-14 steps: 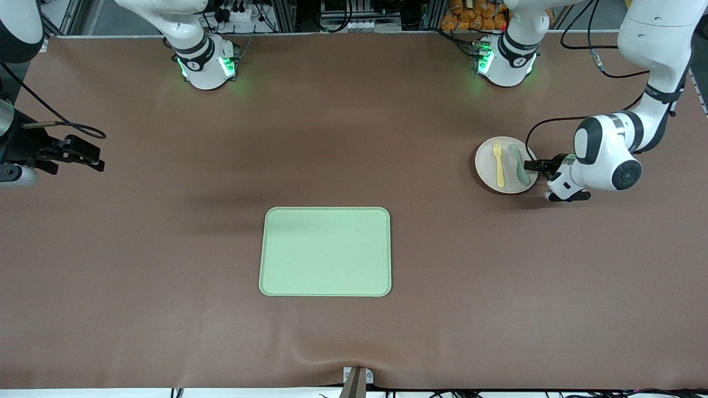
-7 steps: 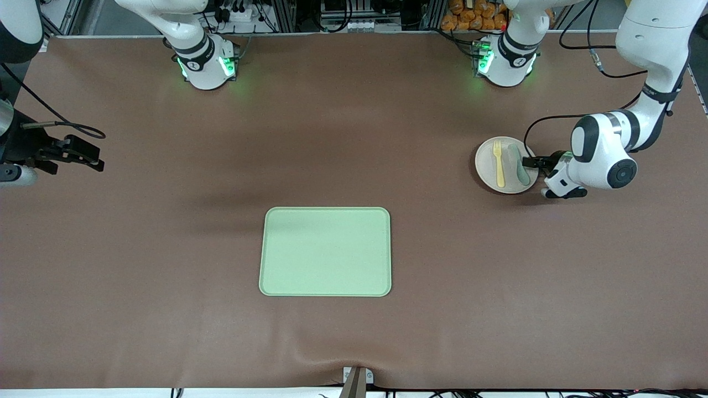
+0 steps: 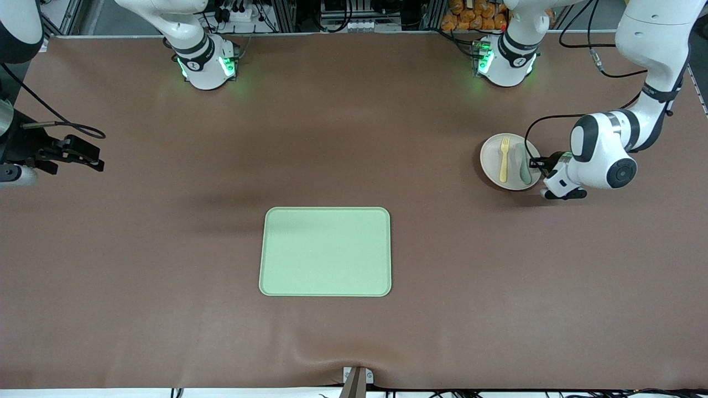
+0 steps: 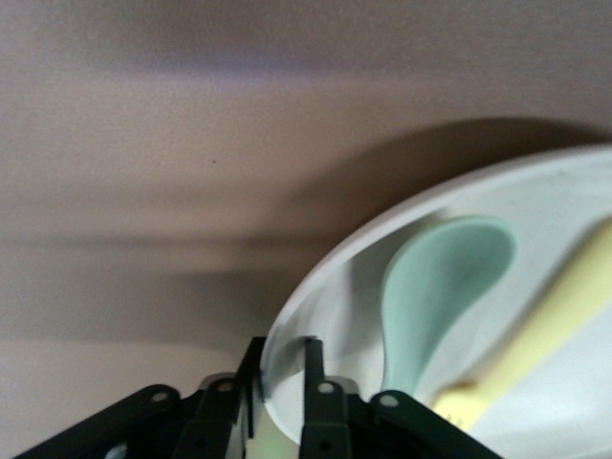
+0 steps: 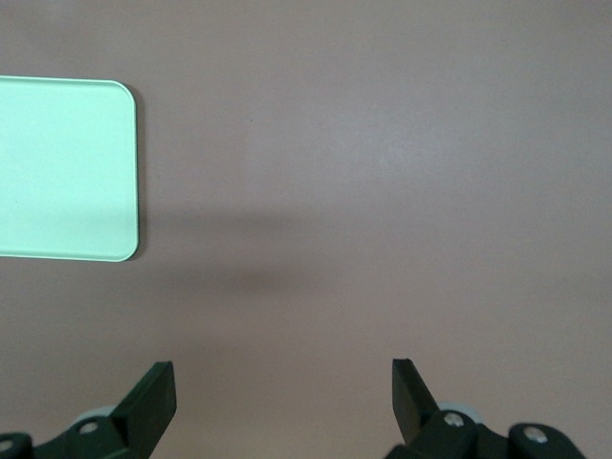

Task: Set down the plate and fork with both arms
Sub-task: 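Lower the left gripper and pinch the white plate's rim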

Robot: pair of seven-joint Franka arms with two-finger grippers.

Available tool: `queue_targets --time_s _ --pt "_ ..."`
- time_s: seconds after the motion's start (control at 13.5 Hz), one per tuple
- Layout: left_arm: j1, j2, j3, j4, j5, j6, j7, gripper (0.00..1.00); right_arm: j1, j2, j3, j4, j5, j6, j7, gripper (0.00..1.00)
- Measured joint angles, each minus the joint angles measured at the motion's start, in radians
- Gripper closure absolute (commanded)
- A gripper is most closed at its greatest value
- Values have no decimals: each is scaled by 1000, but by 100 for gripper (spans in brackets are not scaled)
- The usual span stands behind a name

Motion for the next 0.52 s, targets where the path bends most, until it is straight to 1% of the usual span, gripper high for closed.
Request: queue_targets --time_s 0.52 --pt "0 -23 -14 17 0 4 12 100 0 3 0 0 0 0 0 0"
